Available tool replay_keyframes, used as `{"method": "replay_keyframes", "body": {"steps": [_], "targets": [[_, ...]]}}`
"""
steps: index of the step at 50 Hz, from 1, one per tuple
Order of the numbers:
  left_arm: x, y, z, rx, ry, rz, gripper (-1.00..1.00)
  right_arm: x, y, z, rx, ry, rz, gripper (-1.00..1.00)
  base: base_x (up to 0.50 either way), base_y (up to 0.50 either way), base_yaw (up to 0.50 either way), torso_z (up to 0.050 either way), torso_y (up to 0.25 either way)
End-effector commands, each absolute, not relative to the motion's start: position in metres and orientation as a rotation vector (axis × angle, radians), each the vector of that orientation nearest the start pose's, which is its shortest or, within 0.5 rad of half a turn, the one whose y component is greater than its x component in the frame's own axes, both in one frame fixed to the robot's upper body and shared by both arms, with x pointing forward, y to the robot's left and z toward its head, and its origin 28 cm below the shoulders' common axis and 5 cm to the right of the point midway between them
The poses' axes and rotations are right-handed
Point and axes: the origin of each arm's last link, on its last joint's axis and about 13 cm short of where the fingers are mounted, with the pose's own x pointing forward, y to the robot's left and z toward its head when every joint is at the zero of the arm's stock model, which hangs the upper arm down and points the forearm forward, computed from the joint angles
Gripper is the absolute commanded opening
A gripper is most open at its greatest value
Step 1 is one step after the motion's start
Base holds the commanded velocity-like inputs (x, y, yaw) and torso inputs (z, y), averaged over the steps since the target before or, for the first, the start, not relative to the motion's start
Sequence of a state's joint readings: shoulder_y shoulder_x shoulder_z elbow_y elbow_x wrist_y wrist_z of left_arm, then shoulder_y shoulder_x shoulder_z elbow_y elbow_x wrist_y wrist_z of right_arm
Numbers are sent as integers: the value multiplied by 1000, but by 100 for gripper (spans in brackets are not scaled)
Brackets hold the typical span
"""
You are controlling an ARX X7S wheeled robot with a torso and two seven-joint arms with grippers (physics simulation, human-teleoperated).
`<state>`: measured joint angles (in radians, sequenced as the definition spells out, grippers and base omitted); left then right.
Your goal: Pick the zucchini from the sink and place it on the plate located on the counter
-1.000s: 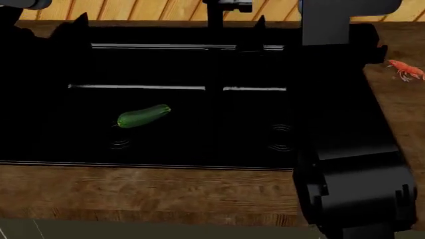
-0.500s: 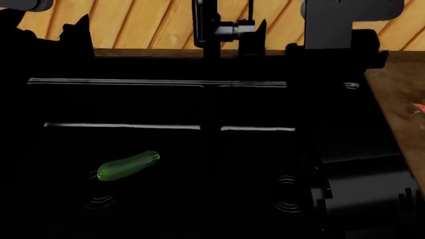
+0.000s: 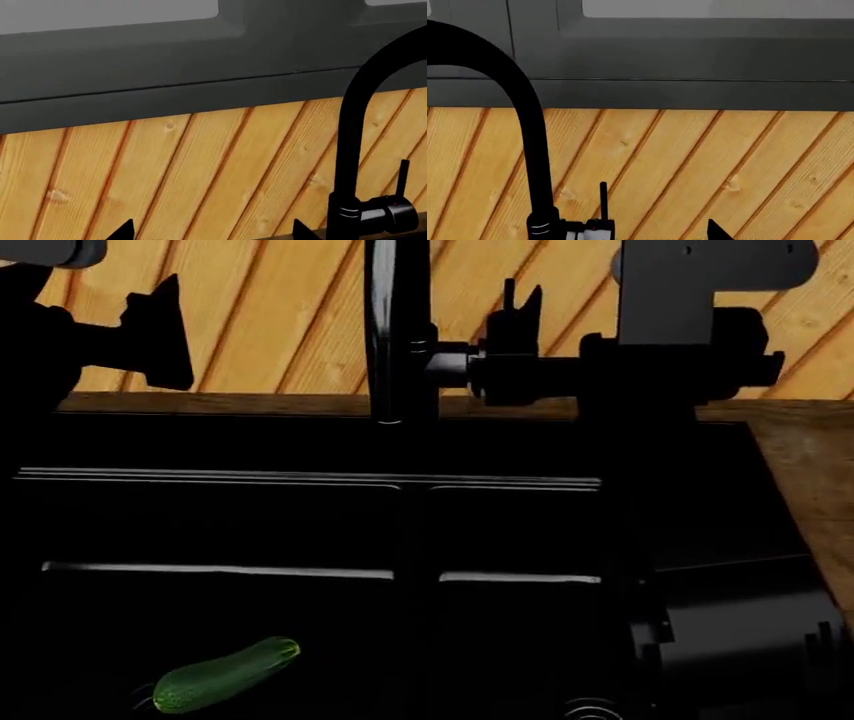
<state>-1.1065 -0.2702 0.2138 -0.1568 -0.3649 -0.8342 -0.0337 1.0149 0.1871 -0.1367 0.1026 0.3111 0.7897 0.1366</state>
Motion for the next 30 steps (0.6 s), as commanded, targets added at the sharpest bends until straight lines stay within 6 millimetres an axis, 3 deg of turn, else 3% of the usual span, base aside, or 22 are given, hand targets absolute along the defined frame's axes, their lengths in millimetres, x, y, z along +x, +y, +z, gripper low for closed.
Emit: {"method": "replay_keyframes", "body": {"steps": [1, 6, 30], "targets": [[367, 241, 263, 73, -52, -110, 100, 360, -116, 246, 1, -88, 17, 100, 0, 0, 0, 0, 0], [366, 241, 263, 77, -33, -100, 100, 360, -115, 246, 1, -86, 23, 100, 0, 0, 0, 0, -53], [364, 241, 257, 81, -11, -101, 100, 360, -115, 245, 4, -82, 24, 100, -1, 0, 0, 0, -213]]}}
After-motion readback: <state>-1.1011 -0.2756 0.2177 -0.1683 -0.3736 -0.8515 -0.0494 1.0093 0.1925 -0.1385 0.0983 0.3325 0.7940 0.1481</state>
